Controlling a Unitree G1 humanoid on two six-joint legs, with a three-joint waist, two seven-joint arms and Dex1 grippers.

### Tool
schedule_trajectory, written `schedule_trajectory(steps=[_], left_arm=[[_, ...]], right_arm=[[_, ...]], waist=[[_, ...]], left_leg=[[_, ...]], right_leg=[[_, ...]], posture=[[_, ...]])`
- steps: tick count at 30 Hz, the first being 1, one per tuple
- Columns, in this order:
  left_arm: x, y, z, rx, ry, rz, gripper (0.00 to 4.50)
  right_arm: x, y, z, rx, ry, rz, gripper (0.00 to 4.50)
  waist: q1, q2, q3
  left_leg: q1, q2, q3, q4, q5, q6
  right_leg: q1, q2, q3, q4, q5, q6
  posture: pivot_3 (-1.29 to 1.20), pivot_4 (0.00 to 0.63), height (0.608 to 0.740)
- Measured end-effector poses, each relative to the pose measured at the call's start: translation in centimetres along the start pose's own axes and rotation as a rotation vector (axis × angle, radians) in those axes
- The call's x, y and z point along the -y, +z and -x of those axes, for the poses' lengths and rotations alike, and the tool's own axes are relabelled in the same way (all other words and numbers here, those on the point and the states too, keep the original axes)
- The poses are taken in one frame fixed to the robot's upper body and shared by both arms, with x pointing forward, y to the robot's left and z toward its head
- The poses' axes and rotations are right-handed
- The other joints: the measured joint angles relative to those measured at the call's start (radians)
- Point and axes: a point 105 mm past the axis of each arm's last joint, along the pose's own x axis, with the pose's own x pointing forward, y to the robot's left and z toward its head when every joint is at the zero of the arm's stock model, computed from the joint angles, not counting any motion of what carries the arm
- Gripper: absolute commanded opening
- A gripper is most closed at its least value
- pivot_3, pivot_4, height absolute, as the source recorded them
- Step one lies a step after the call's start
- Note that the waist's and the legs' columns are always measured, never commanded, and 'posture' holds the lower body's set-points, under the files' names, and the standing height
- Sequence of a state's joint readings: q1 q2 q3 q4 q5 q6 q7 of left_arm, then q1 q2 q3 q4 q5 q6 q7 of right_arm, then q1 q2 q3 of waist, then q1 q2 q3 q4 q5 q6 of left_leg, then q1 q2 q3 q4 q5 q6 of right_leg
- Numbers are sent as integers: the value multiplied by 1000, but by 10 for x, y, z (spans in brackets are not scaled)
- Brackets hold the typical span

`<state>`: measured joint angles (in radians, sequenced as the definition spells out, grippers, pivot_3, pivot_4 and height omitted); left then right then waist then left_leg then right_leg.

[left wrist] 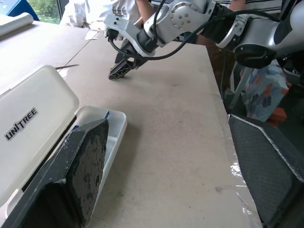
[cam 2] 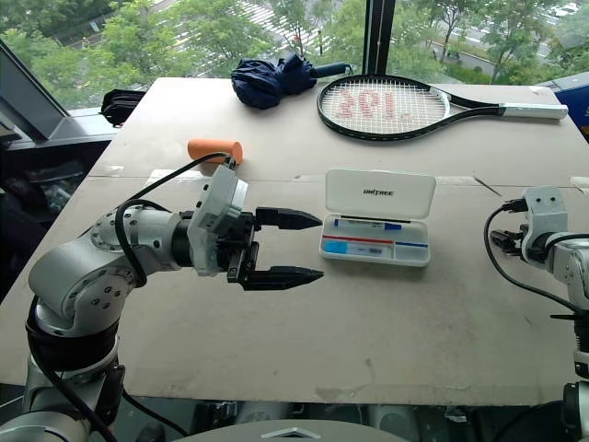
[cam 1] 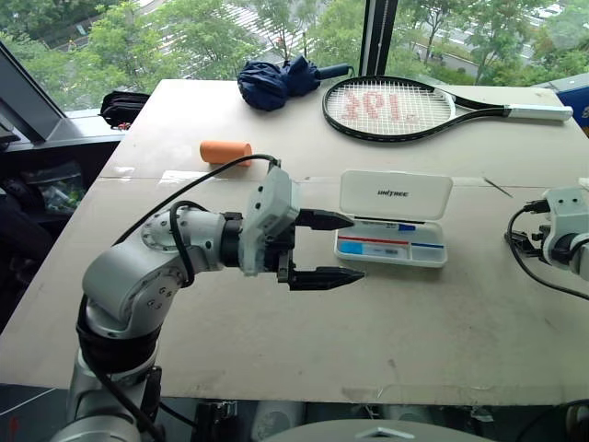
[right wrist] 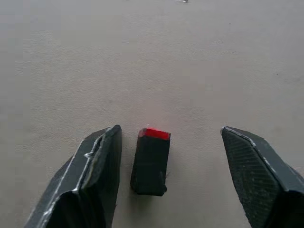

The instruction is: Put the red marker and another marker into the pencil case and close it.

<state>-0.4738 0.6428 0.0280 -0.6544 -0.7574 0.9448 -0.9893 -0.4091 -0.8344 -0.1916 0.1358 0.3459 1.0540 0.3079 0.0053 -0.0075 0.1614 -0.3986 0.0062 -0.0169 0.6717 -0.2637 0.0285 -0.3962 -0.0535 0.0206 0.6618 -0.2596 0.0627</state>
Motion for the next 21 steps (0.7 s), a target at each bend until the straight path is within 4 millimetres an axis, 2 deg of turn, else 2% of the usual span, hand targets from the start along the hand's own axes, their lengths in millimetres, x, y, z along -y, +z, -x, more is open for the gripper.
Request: schedule_trajectory(steps=[2,4,5,12,14,18,20,21], left_arm=[[1,-1,0,-1,4,8,4063],[0,-1,1,-4,10,10,4063],[0,-1,1,-4,12,10,4063],[-2,-1,4,-5,16,10,4063],[-3,-1,5,-8,17,17,4063],[-3,-5,11,-22,22,36,4063],[-2,-10,17,-40,32,56,4063],[-2,-10,18,-44,33,61,4063]], right_arm=[[9,-4,0,-24,-18,4,1116],[8,-5,1,-29,-3,8,196],[7,-6,2,-33,2,13,86],[7,-16,18,-49,65,24,86],[-5,-10,24,-15,141,38,86],[-71,29,68,164,468,278,86],[-103,39,85,227,600,445,86],[-110,39,87,230,629,481,86]], waist=[[6,0,0],[6,0,0],[6,0,0],[6,0,0],[2,0,0],[-20,3,2],[-22,1,2],[-21,1,2]], left_leg=[[0,0,0,0,0,0],[0,0,0,0,0,0],[0,0,0,0,0,0],[0,0,0,0,0,0],[0,0,0,0,0,0],[1,3,-2,-1,0,0],[1,3,-3,-1,0,0],[1,4,-3,-1,0,0]], right_leg=[[0,0,-1,0,0,0],[0,0,0,0,0,0],[0,0,0,0,0,0],[0,0,-1,0,0,0],[0,0,0,0,0,0],[0,2,0,0,0,0],[0,3,-2,0,0,0],[-1,3,-2,0,0,0]], posture=[[0,150,730],[0,150,730],[0,150,730],[0,150,730],[0,150,730],[0,150,730],[0,150,730],[0,150,730]])
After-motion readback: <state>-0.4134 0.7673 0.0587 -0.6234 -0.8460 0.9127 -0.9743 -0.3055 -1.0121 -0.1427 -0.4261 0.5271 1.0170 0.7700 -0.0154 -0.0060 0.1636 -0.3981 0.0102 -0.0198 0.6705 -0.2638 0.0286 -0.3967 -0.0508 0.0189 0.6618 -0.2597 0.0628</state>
